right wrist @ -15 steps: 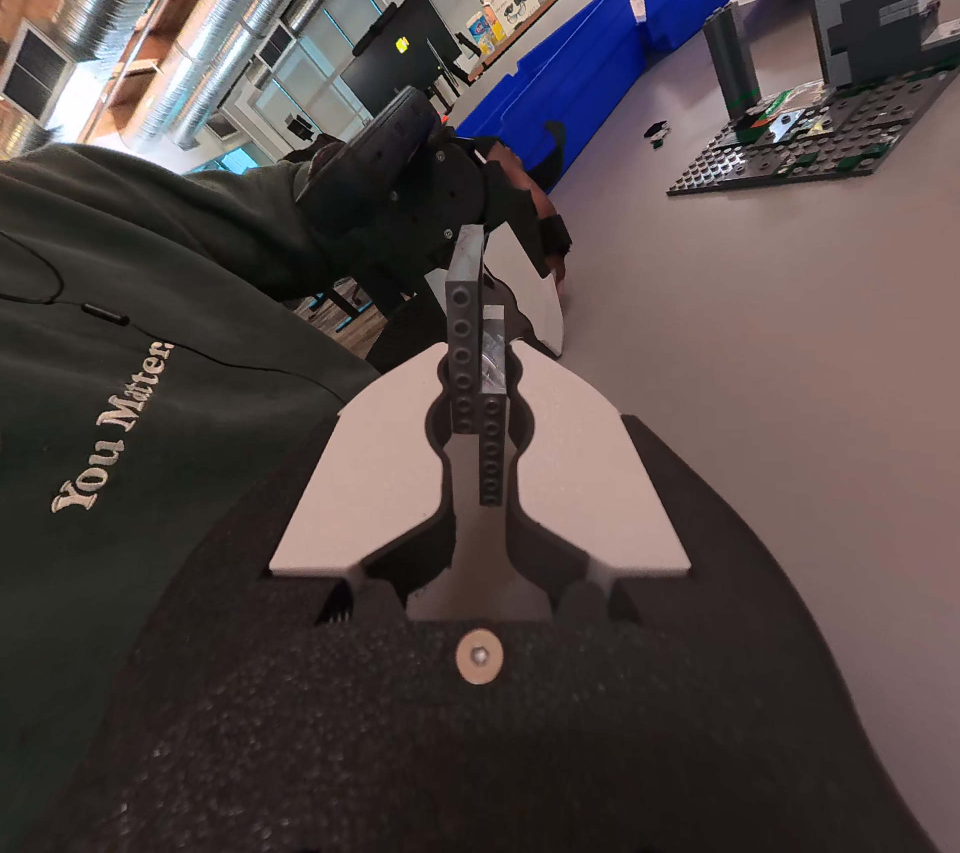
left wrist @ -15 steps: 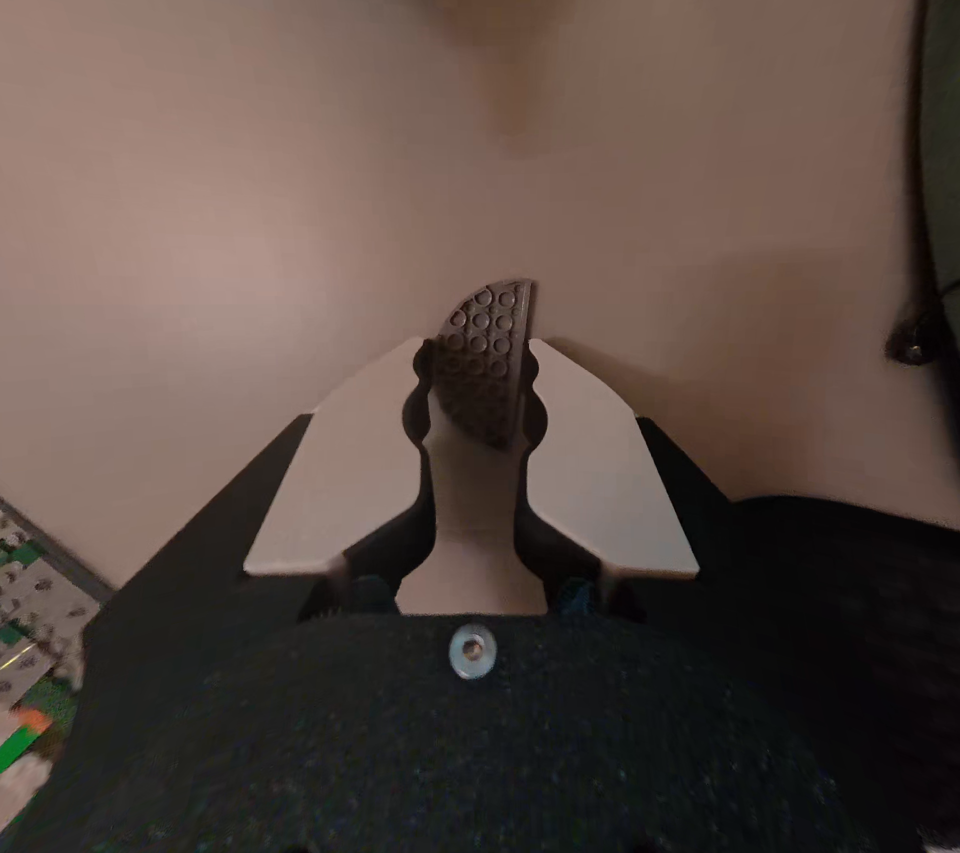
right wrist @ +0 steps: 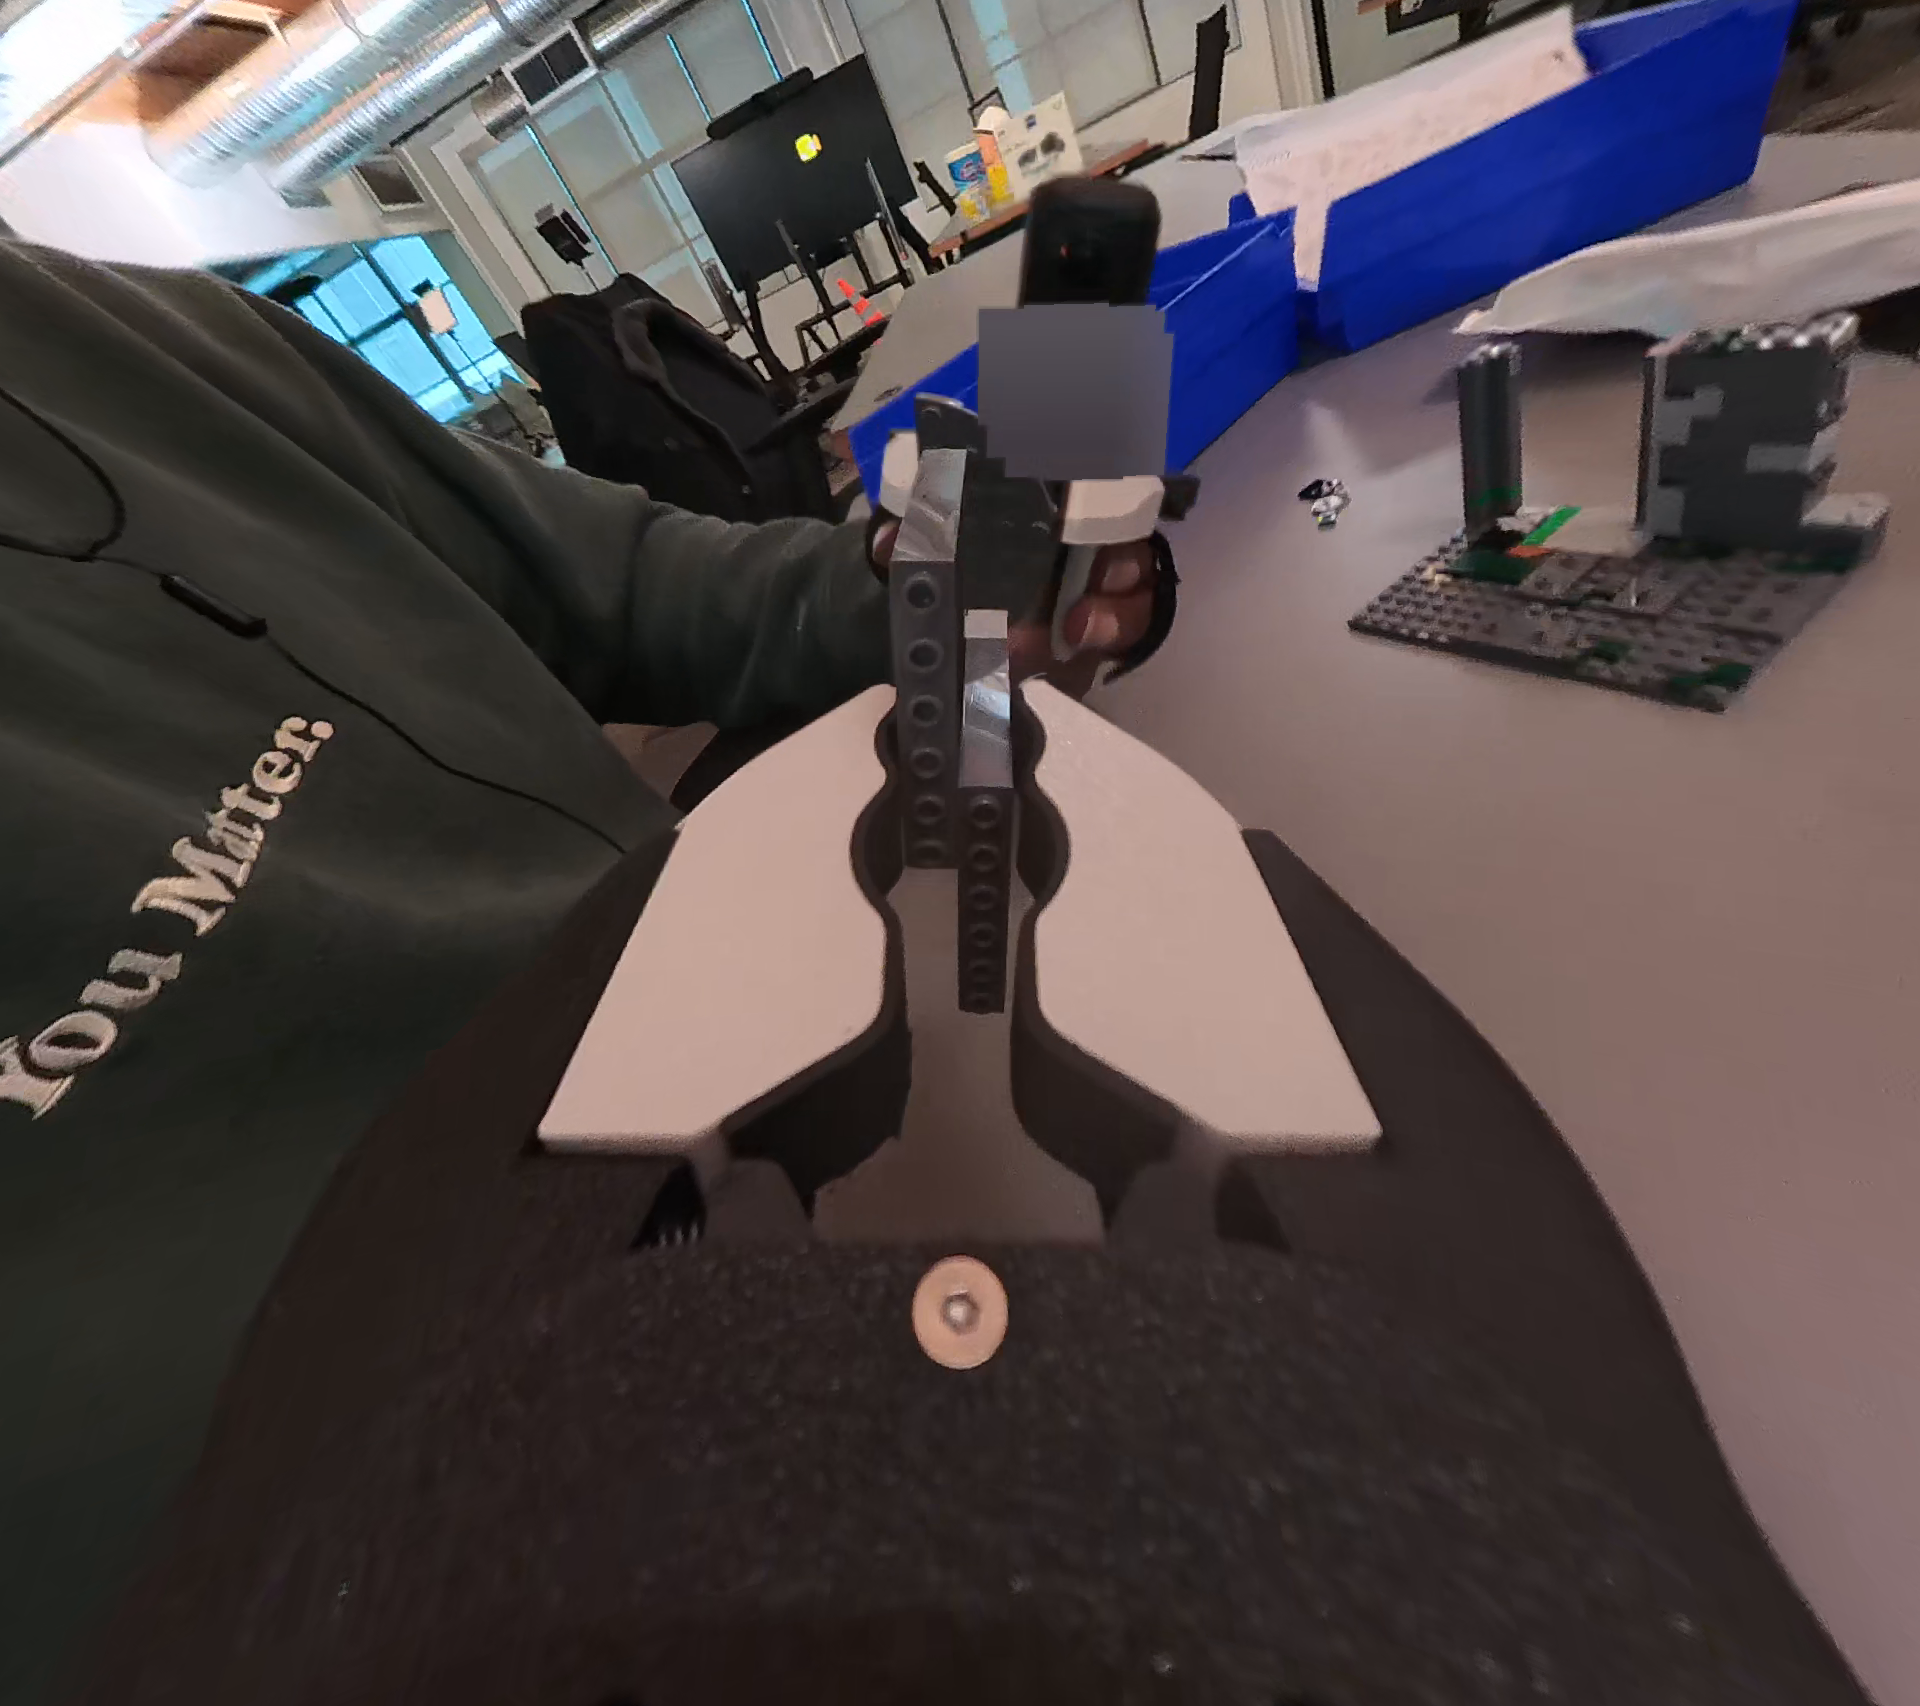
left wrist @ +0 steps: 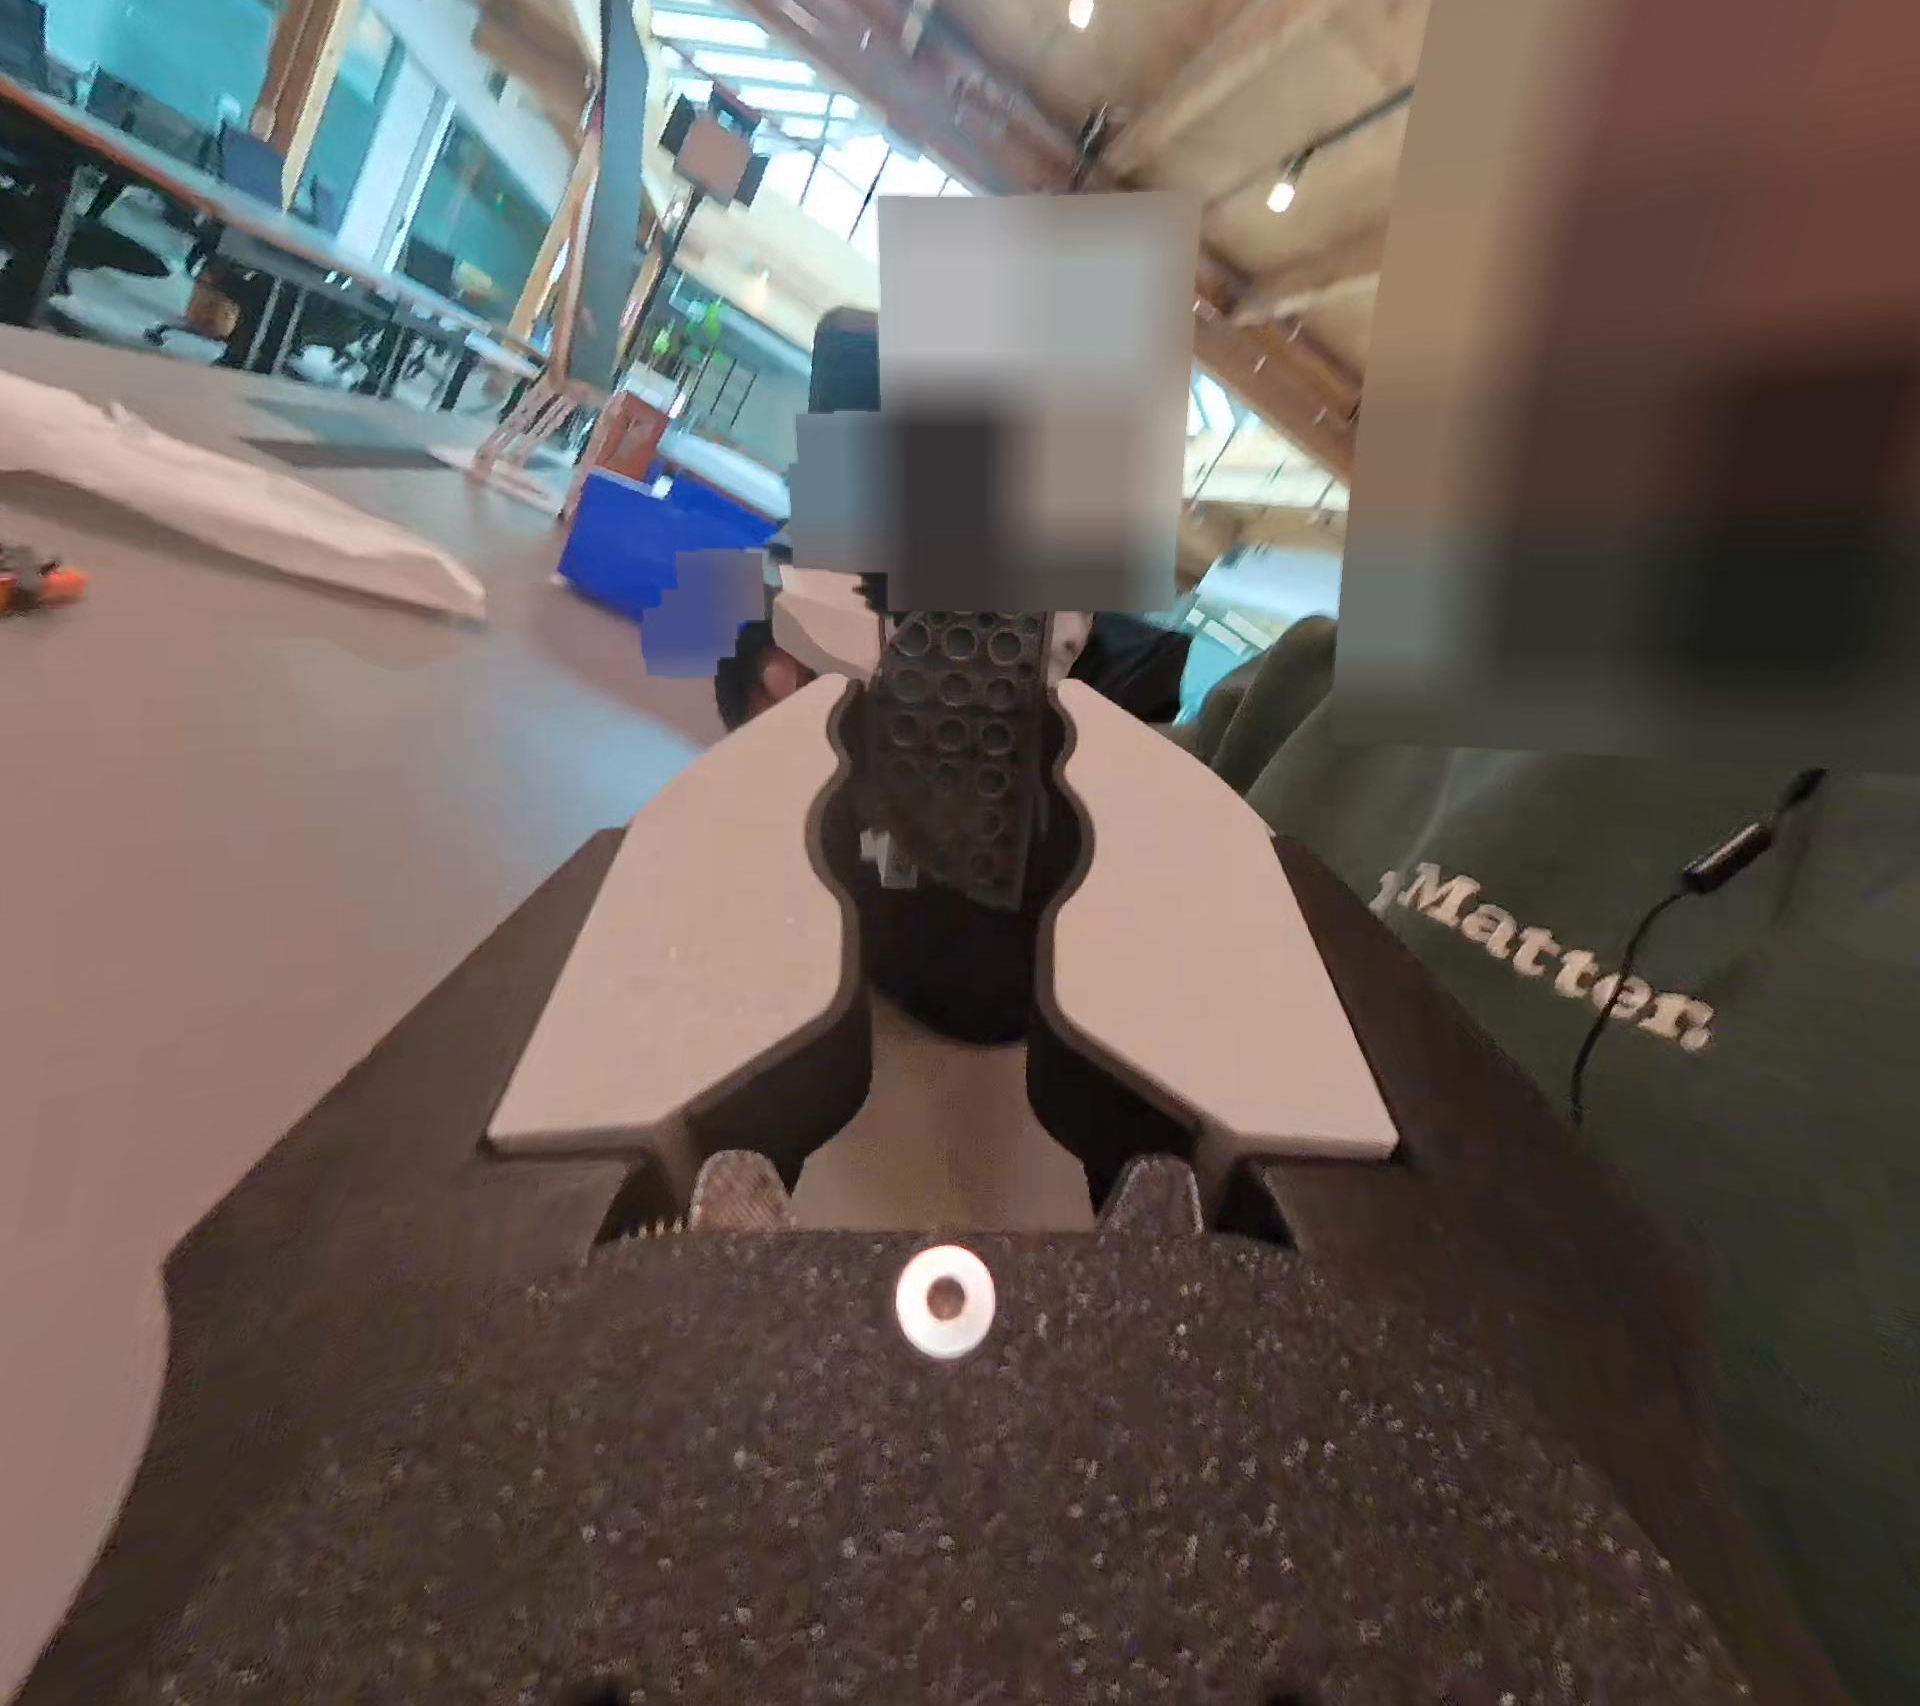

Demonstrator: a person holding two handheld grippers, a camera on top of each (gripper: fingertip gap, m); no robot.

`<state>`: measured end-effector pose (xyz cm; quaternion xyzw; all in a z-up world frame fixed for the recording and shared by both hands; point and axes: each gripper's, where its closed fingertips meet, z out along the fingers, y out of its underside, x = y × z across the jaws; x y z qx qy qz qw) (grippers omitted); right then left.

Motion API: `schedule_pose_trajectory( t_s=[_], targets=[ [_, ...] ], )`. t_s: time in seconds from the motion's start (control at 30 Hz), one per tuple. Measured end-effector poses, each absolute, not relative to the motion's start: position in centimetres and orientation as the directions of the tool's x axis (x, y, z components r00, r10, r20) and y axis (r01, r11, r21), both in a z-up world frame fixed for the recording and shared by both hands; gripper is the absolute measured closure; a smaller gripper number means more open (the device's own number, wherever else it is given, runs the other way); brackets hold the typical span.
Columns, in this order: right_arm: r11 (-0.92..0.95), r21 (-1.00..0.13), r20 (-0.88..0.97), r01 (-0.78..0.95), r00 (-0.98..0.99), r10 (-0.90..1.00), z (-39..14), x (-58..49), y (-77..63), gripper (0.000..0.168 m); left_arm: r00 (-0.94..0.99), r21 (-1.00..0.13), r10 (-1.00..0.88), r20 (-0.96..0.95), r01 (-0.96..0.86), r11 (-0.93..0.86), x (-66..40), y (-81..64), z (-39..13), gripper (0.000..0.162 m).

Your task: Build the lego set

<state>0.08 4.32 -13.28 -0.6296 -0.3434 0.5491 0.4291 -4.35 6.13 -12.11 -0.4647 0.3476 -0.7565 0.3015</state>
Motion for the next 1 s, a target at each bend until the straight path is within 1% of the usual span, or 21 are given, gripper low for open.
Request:
schedule_pose_trajectory(
  t_s=[0.17, 0.3, 0.47, 0.73, 1.0],
  targets=[
    [-0.399, -0.912, -0.41, -0.099, 0.181, 0.894, -11.5, -0.8, 4.8, 0.152, -0.454, -0.734, -0.731, 0.509, 0.214, -0.644, -4.0, 6.4, -10.7, 0.13],
    [-0.431, -0.893, -0.449, -0.129, 0.198, 0.871, -11.2, -1.1, 5.7, 0.152, -0.49, -0.687, -0.71, 0.507, 0.268, -0.675, -4.0, 6.7, -9.7, 0.131],
    [-0.465, -0.873, -0.486, -0.143, 0.183, 0.855, -11.5, -1.3, 5.9, 0.152, -0.496, -0.663, -0.701, 0.512, 0.291, -0.69, -4.0, 7.0, -9.7, 0.131],
    [-0.526, -0.837, -0.546, -0.152, 0.167, 0.821, -12.3, -1.9, 6.0, 0.152, -0.446, -0.638, -0.699, 0.56, 0.306, -0.706, -3.8, 8.3, -10.9, 0.131],
    [-0.598, -0.777, -0.626, -0.197, 0.131, 0.769, -13.1, -1.9, 6.7, 0.151, -0.415, -0.62, -0.689, 0.594, 0.31, -0.721, -3.6, 8.8, -11.5, 0.131]
  ],
)
